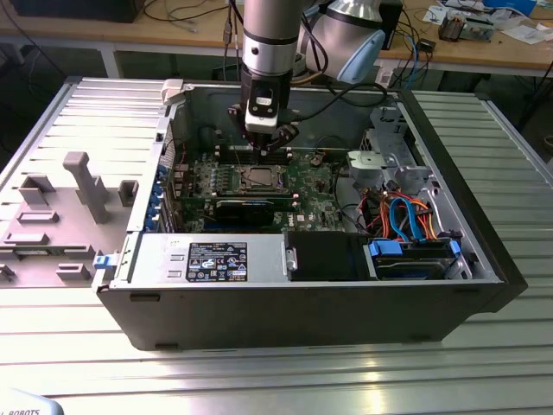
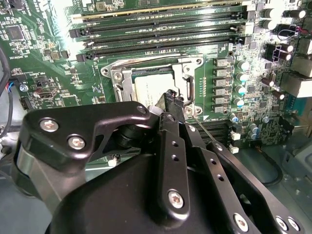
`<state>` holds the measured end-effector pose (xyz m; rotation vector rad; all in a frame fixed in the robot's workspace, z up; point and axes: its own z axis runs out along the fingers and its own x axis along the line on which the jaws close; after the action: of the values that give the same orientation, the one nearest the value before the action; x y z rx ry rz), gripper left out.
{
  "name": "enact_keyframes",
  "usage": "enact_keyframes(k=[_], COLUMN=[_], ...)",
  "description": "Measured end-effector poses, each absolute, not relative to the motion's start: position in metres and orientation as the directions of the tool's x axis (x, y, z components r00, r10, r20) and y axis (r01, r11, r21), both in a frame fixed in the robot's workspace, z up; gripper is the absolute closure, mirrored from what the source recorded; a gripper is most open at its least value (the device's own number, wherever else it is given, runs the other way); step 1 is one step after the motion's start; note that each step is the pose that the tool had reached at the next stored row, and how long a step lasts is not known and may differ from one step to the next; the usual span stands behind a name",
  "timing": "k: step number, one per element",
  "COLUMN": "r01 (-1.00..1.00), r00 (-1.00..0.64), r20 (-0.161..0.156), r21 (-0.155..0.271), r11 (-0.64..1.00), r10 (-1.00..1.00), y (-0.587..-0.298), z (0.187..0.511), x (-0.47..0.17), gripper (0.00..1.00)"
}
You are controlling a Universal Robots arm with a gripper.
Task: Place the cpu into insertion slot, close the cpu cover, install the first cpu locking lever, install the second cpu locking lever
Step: 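Install the first cpu locking lever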
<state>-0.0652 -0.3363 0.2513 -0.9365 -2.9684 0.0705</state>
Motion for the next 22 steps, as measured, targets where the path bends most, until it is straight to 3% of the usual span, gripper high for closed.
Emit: enact_keyframes(k=[22], r01=[0.559], r00=[-0.828], r20=[0.013], r21=[-0.052], r11=[0.828], r10=[0.56], y=[-0.3363], z=[0.2513], x=[-0.0652], gripper=[0.89])
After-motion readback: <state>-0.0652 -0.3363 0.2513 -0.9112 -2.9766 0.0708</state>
